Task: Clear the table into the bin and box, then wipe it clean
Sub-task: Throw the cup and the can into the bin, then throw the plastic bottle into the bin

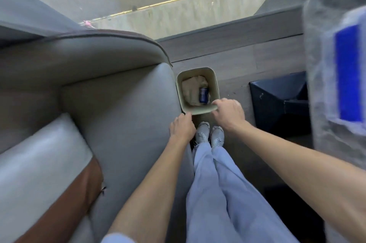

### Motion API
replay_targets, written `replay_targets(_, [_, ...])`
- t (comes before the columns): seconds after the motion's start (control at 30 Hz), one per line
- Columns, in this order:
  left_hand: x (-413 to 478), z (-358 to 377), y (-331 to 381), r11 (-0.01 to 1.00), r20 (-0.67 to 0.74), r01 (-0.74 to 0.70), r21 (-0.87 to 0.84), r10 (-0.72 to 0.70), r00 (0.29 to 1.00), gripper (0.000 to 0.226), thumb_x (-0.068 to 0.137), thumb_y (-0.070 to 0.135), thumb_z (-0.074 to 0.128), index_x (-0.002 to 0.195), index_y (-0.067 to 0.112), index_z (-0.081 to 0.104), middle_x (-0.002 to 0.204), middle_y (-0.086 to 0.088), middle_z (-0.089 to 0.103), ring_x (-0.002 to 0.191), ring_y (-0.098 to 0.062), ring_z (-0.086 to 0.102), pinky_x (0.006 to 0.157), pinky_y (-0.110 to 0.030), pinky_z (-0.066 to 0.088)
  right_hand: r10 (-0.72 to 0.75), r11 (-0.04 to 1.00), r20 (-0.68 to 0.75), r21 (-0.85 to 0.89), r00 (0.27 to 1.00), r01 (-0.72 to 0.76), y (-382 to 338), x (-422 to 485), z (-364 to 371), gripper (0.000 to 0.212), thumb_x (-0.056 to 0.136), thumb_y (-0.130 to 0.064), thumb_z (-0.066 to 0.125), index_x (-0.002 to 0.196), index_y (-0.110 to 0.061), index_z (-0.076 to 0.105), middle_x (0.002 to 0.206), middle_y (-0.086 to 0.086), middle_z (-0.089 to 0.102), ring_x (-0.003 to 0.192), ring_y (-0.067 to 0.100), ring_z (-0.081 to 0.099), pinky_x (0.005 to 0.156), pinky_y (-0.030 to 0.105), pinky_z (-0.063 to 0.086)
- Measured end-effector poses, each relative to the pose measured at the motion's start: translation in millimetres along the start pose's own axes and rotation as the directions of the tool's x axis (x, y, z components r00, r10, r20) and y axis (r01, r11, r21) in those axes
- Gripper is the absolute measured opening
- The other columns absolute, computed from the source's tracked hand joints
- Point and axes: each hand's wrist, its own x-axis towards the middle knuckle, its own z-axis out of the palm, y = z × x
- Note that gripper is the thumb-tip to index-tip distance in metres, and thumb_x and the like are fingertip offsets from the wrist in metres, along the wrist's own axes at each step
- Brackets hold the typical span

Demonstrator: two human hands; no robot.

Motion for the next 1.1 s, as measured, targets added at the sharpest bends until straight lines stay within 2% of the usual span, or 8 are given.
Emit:
replay_targets(0.17, [-106,-33,33,0.997,0.099,-0.034,0.074,0.027,0.995,0.032,0.093,0.015,0.035,0.120,0.011,0.052,0.125,-0.015,0.057,0.117,-0.036,0.053,0.090,-0.044,0.042,-0.027,1.000,-0.023,-0.015,0.999,0.026,-1,-112,-53,0.033,0.092,-0.035,0.054,0.118,-0.016,0.060,0.114,0.009,0.065,0.106,0.031,0.060,0.090,0.041,0.045])
replay_targets(0.3, [-174,-42,56,0.982,0.128,-0.125,0.138,0.108,0.986,0.032,0.090,0.017,0.036,0.117,0.013,0.052,0.123,-0.012,0.059,0.113,-0.034,0.056,0.080,-0.039,0.038,-0.012,1.000,-0.066,-0.021,0.998,0.010,12,-203,-68,0.029,0.095,-0.036,0.047,0.116,-0.020,0.058,0.111,0.006,0.065,0.102,0.029,0.062,0.082,0.040,0.048])
replay_targets(0.5, [-221,-41,113,0.838,0.243,-0.381,0.391,0.306,0.921,0.033,0.089,0.021,0.041,0.119,0.015,0.053,0.122,-0.009,0.059,0.113,-0.031,0.057,0.083,-0.037,0.043,0.270,0.933,-0.172,0.289,0.947,-0.214,74,-317,-63,0.033,0.095,-0.037,0.048,0.123,-0.022,0.059,0.118,0.004,0.065,0.108,0.028,0.061,0.089,0.040,0.046])
replay_targets(0.6, [-233,-33,163,0.704,0.267,-0.522,0.482,0.450,0.852,0.024,0.088,0.022,0.043,0.109,0.013,0.052,0.115,-0.011,0.062,0.106,-0.033,0.059,0.081,-0.042,0.048,0.493,0.807,-0.208,0.472,0.845,-0.355,108,-365,-52,0.035,0.093,-0.040,0.051,0.123,-0.024,0.059,0.121,0.002,0.066,0.111,0.028,0.060,0.091,0.038,0.045])
replay_targets(0.7, [-255,-18,220,0.564,0.326,-0.634,0.529,0.555,0.765,0.032,0.088,0.021,0.044,0.118,0.016,0.053,0.119,-0.014,0.062,0.108,-0.035,0.060,0.086,-0.043,0.049,0.692,0.608,-0.184,0.669,0.698,-0.427,137,-413,-36,0.036,0.091,-0.043,0.054,0.123,-0.027,0.060,0.123,0.003,0.065,0.113,0.029,0.060,0.094,0.040,0.047])
replay_targets(0.83, [-303,24,292,0.393,0.408,-0.735,0.553,0.641,0.650,0.035,0.090,0.020,0.042,0.123,0.018,0.053,0.125,-0.014,0.061,0.112,-0.036,0.059,0.090,-0.043,0.048,0.843,0.355,-0.131,0.864,0.522,-0.356,170,-479,-3,0.033,0.090,-0.042,0.057,0.117,-0.025,0.065,0.119,0.001,0.069,0.112,0.025,0.062,0.093,0.037,0.049])
replay_targets(0.97, [-372,91,337,0.209,0.471,-0.813,0.544,0.726,0.502,0.038,0.091,0.019,0.041,0.127,0.023,0.053,0.128,-0.012,0.061,0.113,-0.035,0.060,0.092,-0.040,0.048,0.929,0.219,-0.110,0.932,0.352,-0.287,199,-554,31,0.026,0.089,-0.039,0.059,0.112,-0.029,0.067,0.111,-0.004,0.073,0.106,0.018,0.066,0.087,0.031,0.051])
replay_targets(1.1, [-452,176,365,0.068,0.552,-0.857,0.510,0.738,0.387,0.040,0.091,0.021,0.042,0.129,0.027,0.054,0.131,-0.009,0.060,0.115,-0.034,0.059,0.092,-0.038,0.047,0.981,0.148,-0.114,0.965,0.160,-0.218,236,-642,75,0.021,0.089,-0.039,0.059,0.107,-0.032,0.067,0.096,-0.006,0.076,0.091,0.018,0.070,0.077,0.033,0.054])
